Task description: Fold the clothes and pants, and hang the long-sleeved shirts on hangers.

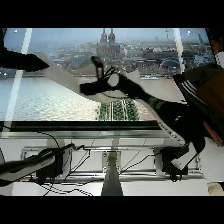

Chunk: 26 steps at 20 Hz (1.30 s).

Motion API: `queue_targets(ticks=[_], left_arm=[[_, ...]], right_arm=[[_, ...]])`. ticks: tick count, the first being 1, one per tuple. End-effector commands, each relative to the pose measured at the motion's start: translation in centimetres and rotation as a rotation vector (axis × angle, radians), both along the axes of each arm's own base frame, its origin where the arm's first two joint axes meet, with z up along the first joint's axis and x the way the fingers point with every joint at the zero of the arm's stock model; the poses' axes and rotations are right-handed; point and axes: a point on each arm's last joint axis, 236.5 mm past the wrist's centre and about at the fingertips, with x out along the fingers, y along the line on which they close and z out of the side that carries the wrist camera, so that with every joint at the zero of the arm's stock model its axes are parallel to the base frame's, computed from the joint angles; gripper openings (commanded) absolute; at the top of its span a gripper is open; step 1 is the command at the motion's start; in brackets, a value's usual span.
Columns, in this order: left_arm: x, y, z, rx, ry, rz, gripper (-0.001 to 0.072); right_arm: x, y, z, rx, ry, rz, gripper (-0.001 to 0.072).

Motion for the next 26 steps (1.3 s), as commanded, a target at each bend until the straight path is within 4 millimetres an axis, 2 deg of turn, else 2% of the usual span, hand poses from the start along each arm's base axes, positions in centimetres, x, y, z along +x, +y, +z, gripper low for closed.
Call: queue_targets(ticks=[1, 2, 4, 5, 7, 8, 10, 13, 14, 15, 16, 17, 18, 19, 20, 22, 24, 25, 26], left_arm=[[-0.4, -0.2, 0.7, 0.003, -0.015, -0.003, 0.0019], [-0.4, -0.4, 0.7, 0.003, -0.016, -0.007, 0.0018], [-0.4, -1.7, 0.7, 0.000, -0.019, -0.030, 0.0018], [-0.2, -2.7, 0.8, -0.005, -0.024, -0.040, 0.0018], [0.1, -6.0, 0.4, -0.015, -0.047, -0.088, 0.0019], [0.3, -8.1, 0.0, -0.020, -0.058, -0.121, 0.0018], [0.3, -13.7, -1.1, -0.046, -0.075, -0.212, 0.0019], [0.2, -24.3, -2.7, -0.153, -0.111, -0.318, 0.0020], [0.3, -27.2, -3.6, -0.162, -0.134, -0.330, 0.0064], [0.2, -29.4, -4.6, -0.165, -0.146, -0.342, 0.0317], [-0.2, -31.2, -5.6, -0.165, -0.147, -0.356, 0.0694], [-0.6, -32.3, -6.4, -0.164, -0.141, -0.366, 0.0704], [-0.8, -32.7, -6.9, -0.159, -0.132, -0.376, 0.0706], [-0.7, -32.5, -7.2, -0.144, -0.136, -0.378, 0.0706], [-0.1, -31.6, -7.2, -0.120, -0.151, -0.369, 0.0706], [1.3, -29.7, -6.9, -0.102, -0.164, -0.336, 0.0706], [2.4, -27.7, -6.4, -0.100, -0.165, -0.300, 0.0706], [2.9, -26.8, -6.2, -0.099, -0.164, -0.284, 0.0705], [3.1, -26.0, -6.2, -0.096, -0.155, -0.274, 0.0705]], right_arm=[[-5.1, 4.7, -0.6, -0.004, 0.020, 0.134, 0.0012], [-4.5, 3.9, -0.7, -0.024, 0.002, 0.137, 0.0012], [-1.6, 0.5, -1.0, -0.094, -0.026, 0.130, 0.0012], [0.5, -2.3, -1.1, -0.143, -0.036, 0.117, 0.0012], [5.1, -9.4, -1.0, -0.243, -0.039, 0.062, 0.0012], [7.3, -13.5, -0.7, -0.286, -0.032, 0.017, 0.0012], [10.6, -21.6, 0.3, -0.340, 0.010, -0.084, 0.0012], [12.8, -33.0, 1.4, -0.379, 0.100, -0.240, 0.0012], [12.9, -36.6, 1.4, -0.391, 0.129, -0.272, 0.0012], [12.5, -39.8, 1.2, -0.402, 0.156, -0.276, 0.0012], [12.0, -42.5, 1.0, -0.410, 0.181, -0.282, 0.0012], [11.3, -44.8, 0.7, -0.411, 0.207, -0.291, 0.0046], [10.7, -46.9, 0.3, -0.407, 0.237, -0.313, 0.0266], [10.5, -48.3, -0.2, -0.382, 0.262, -0.354, 0.0479], [10.1, -48.9, -1.0, -0.340, 0.299, -0.381, 0.0507], [8.5, -47.4, -3.3, -0.244, 0.384, -0.363, 0.0516], [7.1, -43.3, -5.9, -0.126, 0.472, -0.334, 0.0636], [6.8, -40.6, -7.2, -0.064, 0.509, -0.335, 0.0689], [6.6, -37.9, -8.1, -0.015, 0.531, -0.325, 0.0697]])
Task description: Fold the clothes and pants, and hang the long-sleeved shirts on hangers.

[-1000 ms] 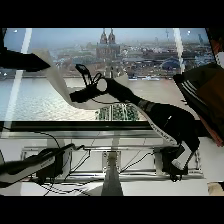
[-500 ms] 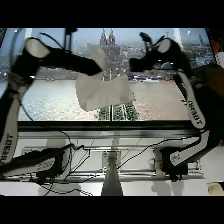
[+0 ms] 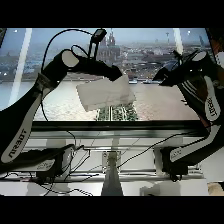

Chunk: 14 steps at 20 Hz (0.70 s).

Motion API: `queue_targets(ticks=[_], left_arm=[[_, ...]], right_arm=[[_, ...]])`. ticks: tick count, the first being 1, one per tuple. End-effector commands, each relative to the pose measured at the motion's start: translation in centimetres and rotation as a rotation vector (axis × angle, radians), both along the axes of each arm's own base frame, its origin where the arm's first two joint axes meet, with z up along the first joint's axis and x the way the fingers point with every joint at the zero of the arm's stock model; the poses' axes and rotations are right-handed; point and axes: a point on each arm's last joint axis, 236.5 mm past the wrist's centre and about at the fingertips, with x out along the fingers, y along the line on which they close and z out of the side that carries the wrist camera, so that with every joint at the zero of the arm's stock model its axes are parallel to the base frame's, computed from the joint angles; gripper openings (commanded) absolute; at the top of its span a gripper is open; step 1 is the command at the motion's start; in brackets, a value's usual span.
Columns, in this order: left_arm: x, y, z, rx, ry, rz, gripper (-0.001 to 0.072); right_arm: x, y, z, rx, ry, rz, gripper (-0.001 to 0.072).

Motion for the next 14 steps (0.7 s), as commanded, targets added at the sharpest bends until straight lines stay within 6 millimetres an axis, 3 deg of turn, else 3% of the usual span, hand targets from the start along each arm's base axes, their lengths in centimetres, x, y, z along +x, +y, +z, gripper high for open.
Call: queue_targets(ticks=[1, 4, 6, 7, 8, 9, 10, 12, 14], left_arm=[[1.1, 2.6, 0.0, 0.014, 0.015, 0.036, 0.0705], [0.6, 3.7, -0.6, 0.031, 0.057, 0.025, 0.0702], [0.5, 3.9, -0.7, 0.034, 0.067, 0.021, 0.0702], [0.5, 3.9, -0.7, 0.034, 0.068, 0.021, 0.0702], [0.4, 3.9, -0.7, 0.034, 0.068, 0.020, 0.0702], [0.4, 3.9, -0.7, 0.035, 0.070, 0.019, 0.0702], [0.5, 4.0, -0.7, 0.036, 0.071, 0.021, 0.0700], [0.8, 5.2, -0.3, 0.051, 0.054, 0.034, 0.0699], [1.6, 8.1, 1.3, 0.090, -0.005, 0.075, 0.0699]], right_arm=[[-1.2, 7.9, -2.9, 0.215, 0.075, -0.047, 0.0696], [-1.5, 16.9, -3.3, 0.273, 0.033, 0.055, 0.0691], [-1.8, 21.1, -3.1, 0.215, -0.051, 0.171, 0.0687], [-2.1, 22.6, -3.0, 0.163, -0.102, 0.255, 0.0644], [-2.3, 23.5, -3.0, 0.106, -0.151, 0.337, 0.0516], [-2.3, 23.9, -3.1, 0.034, -0.204, 0.418, 0.0313], [-1.9, 24.0, -3.0, -0.026, -0.251, 0.482, 0.0053], [-0.1, 23.5, -1.3, -0.115, -0.318, 0.504, 0.0012], [2.8, 21.7, 2.3, -0.182, -0.402, 0.461, 0.0012]])
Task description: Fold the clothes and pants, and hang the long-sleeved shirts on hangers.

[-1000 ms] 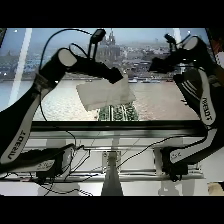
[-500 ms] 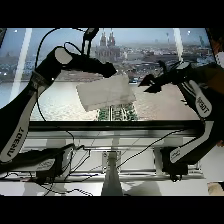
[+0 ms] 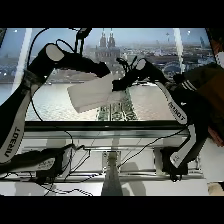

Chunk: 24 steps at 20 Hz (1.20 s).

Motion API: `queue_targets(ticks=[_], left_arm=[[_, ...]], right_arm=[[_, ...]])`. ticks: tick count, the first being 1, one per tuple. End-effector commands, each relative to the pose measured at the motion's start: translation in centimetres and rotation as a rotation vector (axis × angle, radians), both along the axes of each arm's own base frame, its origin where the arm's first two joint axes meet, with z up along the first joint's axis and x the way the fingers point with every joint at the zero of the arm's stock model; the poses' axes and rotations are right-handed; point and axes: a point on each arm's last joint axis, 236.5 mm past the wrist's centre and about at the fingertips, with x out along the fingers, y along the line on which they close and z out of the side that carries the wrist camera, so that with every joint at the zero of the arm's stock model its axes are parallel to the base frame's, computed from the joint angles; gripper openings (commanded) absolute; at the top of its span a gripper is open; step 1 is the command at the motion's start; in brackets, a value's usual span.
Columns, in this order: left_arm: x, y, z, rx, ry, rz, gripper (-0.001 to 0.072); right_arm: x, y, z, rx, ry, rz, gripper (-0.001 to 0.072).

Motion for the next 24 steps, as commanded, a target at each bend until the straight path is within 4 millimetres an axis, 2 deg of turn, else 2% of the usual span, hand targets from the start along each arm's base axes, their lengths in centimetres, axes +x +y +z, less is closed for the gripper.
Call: queue_targets(ticks=[1, 2, 4, 6, 8, 10, 11, 14, 16, 17, 19, 20, 21, 22, 24], left_arm=[[1.1, 4.4, 2.3, 0.066, -0.089, 0.059, 0.0699], [1.5, 6.3, 3.8, 0.082, -0.131, 0.092, 0.0699], [1.8, 10.1, 7.2, 0.094, -0.213, 0.172, 0.0699], [1.7, 13.2, 10.2, 0.087, -0.276, 0.246, 0.0699], [1.4, 15.5, 12.2, 0.086, -0.320, 0.300, 0.0700], [1.2, 16.8, 13.3, 0.086, -0.343, 0.333, 0.0700], [1.2, 17.2, 13.4, 0.087, -0.346, 0.342, 0.0699], [1.3, 17.2, 13.2, 0.088, -0.342, 0.342, 0.0700], [1.3, 17.2, 13.3, 0.088, -0.342, 0.341, 0.0699], [1.3, 17.2, 13.3, 0.088, -0.342, 0.341, 0.0700], [1.3, 17.2, 13.3, 0.088, -0.342, 0.341, 0.0700], [1.3, 17.2, 13.3, 0.088, -0.342, 0.341, 0.0700], [1.3, 17.2, 13.3, 0.088, -0.342, 0.341, 0.0700], [1.3, 17.2, 13.3, 0.088, -0.342, 0.341, 0.0700], [1.3, 17.2, 13.3, 0.088, -0.342, 0.341, 0.0700]], right_arm=[[4.5, -2.7, 5.2, -0.123, -0.200, -0.044, 0.0012], [6.2, -4.8, 7.9, -0.136, -0.257, -0.102, 0.0012], [7.9, -9.7, 13.2, -0.164, -0.336, -0.218, 0.0012], [7.7, -16.7, 18.2, -0.235, -0.387, -0.357, 0.0012], [5.8, -24.5, 22.4, -0.335, -0.413, -0.504, 0.0012], [2.8, -32.4, 25.9, -0.433, -0.422, -0.673, 0.0012], [0.7, -36.5, 27.6, -0.485, -0.423, -0.767, 0.0012], [-7.5, -47.3, 31.1, -0.626, -0.385, -1.051, 0.0012], [-13.9, -52.8, 32.1, -0.708, -0.307, -1.244, 0.0012], [-17.1, -54.7, 32.0, -0.732, -0.251, -1.332, 0.0012], [-23.3, -57.1, 30.8, -0.736, -0.083, -1.490, 0.0016], [-25.0, -57.6, 30.1, -0.699, -0.027, -1.573, 0.0187], [-25.8, -57.9, 29.5, -0.636, 0.001, -1.649, 0.0579], [-25.4, -57.6, 29.0, -0.571, -0.001, -1.657, 0.0701], [-22.6, -56.3, 28.6, -0.443, -0.043, -1.610, 0.0687]])
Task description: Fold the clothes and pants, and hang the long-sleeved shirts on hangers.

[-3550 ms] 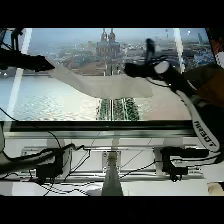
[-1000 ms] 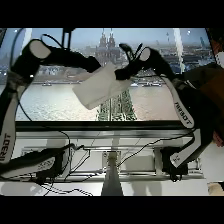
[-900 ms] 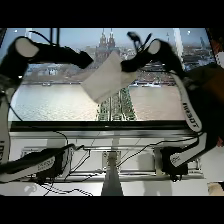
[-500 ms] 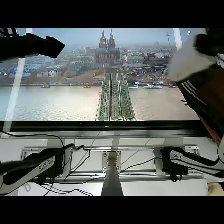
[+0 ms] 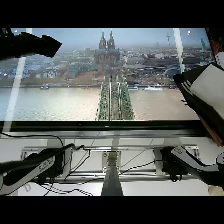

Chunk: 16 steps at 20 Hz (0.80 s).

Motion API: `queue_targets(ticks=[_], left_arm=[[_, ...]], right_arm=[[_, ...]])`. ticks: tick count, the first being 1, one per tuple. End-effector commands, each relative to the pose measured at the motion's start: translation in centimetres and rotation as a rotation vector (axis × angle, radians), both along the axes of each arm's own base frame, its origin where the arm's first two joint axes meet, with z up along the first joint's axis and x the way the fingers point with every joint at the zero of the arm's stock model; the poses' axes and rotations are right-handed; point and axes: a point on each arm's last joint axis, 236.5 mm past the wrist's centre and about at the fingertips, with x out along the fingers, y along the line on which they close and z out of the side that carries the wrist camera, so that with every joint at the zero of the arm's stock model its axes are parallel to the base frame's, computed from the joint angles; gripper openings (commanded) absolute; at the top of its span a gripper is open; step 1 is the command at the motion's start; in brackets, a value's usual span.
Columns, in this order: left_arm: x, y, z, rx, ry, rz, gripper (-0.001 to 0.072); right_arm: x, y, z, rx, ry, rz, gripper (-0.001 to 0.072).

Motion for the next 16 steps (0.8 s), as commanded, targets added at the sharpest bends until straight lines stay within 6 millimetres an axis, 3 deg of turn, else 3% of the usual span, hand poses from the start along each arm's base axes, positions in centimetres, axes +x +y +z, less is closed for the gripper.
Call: queue_targets(ticks=[1, 4, 6, 8, 10, 11, 16], left_arm=[[0.0, 0.0, 0.0, 0.001, -0.001, 0.001, 0.0700], [0.0, 0.0, 0.0, 0.001, -0.001, 0.001, 0.0700], [0.0, 0.0, 0.0, 0.000, -0.001, 0.001, 0.0700], [0.0, 0.0, 0.0, 0.000, -0.001, 0.001, 0.0700], [0.0, 0.0, 0.0, 0.001, -0.001, 0.001, 0.0700], [0.0, 0.0, 0.0, 0.001, 0.000, 0.001, 0.0699], [0.0, 0.0, 0.0, 0.000, -0.001, 0.001, 0.0700]], right_arm=[[1.9, 2.0, -0.9, 0.142, -0.139, 0.024, 0.0679], [8.5, 7.3, -1.0, 0.184, -0.200, 0.267, 0.0379], [12.5, 12.5, -0.7, 0.167, -0.196, 0.489, 0.0181], [15.5, 19.7, -0.6, 0.145, -0.181, 0.768, 0.0161], [17.1, 26.6, -0.3, 0.096, -0.172, 1.029, 0.0012], [17.8, 29.2, -0.1, 0.055, -0.178, 1.107, 0.0012], [21.0, 37.1, 2.1, -0.132, -0.306, 1.302, 0.0013]])
